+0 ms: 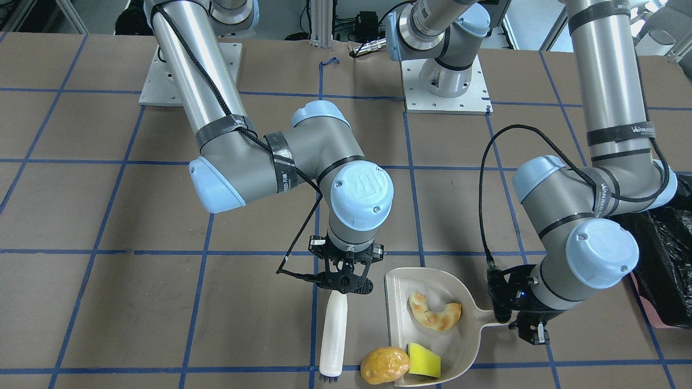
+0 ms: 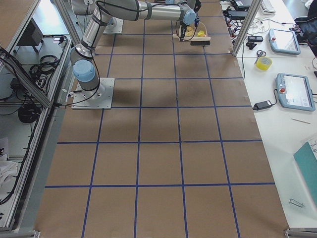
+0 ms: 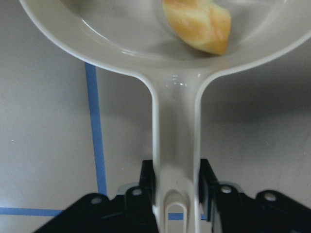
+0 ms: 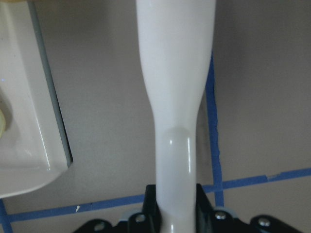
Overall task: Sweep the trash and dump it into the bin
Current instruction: 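Sweep the yellow sponge and remaining items into the dustpan with the brush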
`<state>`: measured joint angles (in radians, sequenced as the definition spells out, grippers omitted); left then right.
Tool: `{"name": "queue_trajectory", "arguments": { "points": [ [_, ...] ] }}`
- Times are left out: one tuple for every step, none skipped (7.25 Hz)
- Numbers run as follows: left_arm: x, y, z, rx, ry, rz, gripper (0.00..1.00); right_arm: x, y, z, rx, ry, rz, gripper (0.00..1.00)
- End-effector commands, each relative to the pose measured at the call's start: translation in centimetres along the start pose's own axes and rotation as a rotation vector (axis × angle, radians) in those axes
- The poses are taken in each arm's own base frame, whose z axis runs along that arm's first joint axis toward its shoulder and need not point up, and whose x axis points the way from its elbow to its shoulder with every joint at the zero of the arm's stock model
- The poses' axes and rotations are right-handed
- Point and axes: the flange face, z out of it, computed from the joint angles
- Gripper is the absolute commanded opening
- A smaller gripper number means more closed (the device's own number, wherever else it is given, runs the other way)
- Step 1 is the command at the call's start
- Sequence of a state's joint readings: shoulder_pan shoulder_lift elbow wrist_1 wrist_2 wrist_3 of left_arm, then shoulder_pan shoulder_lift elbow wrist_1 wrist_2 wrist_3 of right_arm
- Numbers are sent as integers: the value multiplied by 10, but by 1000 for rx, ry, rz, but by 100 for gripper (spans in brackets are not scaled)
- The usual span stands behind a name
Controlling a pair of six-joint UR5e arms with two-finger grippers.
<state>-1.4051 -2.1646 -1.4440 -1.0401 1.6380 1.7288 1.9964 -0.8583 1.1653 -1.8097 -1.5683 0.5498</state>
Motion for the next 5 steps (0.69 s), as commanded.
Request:
{"name": "queue_trajectory", "arguments": {
  "points": [
    [0,0,0,-2,0,0,0,-1,-22,14,39,18,-57,0],
    [0,0,0,0,1,-1,0,-4,-28,19,37,15,-61,0],
    [0,1,1,0,2,-1,0,-9,-34,25,35,7,-67,0],
    [0,0,0,0,1,0,0,-14,-41,30,37,3,-70,0],
    [0,0,0,0,1,0,0,-18,-48,36,42,2,-90,0]
  ]
}}
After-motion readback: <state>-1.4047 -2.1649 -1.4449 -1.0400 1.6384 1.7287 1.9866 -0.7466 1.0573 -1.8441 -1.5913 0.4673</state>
